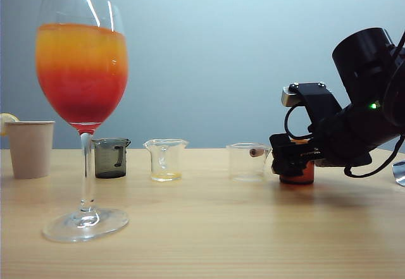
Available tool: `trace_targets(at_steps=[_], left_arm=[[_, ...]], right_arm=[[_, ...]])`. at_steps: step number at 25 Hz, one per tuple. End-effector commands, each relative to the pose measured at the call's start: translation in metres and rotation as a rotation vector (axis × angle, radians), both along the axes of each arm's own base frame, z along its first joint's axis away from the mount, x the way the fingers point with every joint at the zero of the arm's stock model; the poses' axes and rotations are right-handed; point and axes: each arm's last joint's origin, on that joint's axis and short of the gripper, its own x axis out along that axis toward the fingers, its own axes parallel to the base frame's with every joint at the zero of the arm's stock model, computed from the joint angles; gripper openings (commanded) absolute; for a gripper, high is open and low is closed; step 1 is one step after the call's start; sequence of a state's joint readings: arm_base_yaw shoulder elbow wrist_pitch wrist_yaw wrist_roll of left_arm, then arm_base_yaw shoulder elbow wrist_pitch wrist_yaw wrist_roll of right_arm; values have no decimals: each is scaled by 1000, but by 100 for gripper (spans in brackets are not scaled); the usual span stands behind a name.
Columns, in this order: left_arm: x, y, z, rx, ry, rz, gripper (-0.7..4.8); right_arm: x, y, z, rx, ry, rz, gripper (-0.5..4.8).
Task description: Pick up the fourth measuring cup from the left, pour the grenadine inside into the goblet, and finally put the measuring cup back in its original place.
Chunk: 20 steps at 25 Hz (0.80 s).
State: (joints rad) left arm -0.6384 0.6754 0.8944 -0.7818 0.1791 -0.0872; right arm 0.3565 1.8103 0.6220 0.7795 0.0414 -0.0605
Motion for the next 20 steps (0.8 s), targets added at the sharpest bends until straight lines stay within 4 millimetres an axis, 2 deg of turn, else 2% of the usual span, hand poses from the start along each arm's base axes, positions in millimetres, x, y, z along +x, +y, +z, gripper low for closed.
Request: trace_targets(at_steps=[1,14,20], left_arm=[[0,0,3,-12,-14,6,-5],[0,0,3,-9,-17,13,-5],[0,0,3,-9,-17,13,-5]], right_arm=[[3,0,8,46,-60,-50,479],[3,0,9,70,-54,-49,479],[-2,-1,11,49,3,-46,479]])
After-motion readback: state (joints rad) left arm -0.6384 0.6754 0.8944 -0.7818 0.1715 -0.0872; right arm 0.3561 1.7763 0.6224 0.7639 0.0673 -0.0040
